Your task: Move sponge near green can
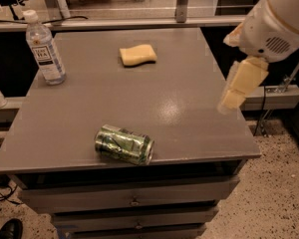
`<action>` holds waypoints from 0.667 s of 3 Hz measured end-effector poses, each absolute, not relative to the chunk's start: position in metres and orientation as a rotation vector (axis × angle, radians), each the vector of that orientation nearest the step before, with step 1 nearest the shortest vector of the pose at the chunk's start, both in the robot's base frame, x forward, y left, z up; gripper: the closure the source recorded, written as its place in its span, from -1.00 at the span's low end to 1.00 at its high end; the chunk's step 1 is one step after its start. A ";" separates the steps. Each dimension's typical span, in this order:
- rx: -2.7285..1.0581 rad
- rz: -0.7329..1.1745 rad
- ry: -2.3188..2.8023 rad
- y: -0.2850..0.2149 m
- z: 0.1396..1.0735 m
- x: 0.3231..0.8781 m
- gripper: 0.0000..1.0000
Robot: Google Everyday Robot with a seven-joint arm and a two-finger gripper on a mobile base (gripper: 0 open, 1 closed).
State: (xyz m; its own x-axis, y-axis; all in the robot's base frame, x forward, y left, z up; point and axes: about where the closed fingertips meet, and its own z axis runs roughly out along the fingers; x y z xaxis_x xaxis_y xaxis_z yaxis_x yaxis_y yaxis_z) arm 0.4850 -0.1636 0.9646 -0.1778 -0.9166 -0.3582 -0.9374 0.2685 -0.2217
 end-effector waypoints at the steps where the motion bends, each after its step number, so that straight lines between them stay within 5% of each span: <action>1: -1.630 0.176 2.073 -0.122 0.953 0.519 -1.00; 2: -1.581 0.245 2.029 -0.079 0.944 0.553 -1.00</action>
Offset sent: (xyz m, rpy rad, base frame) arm 0.1057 0.1311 -0.0299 0.2738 -0.0238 0.0161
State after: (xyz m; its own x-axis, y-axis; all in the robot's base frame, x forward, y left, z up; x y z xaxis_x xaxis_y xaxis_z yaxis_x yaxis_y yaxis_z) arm 0.5530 -0.0794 0.9440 -0.1563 -0.8380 -0.5229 -0.9384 0.2911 -0.1860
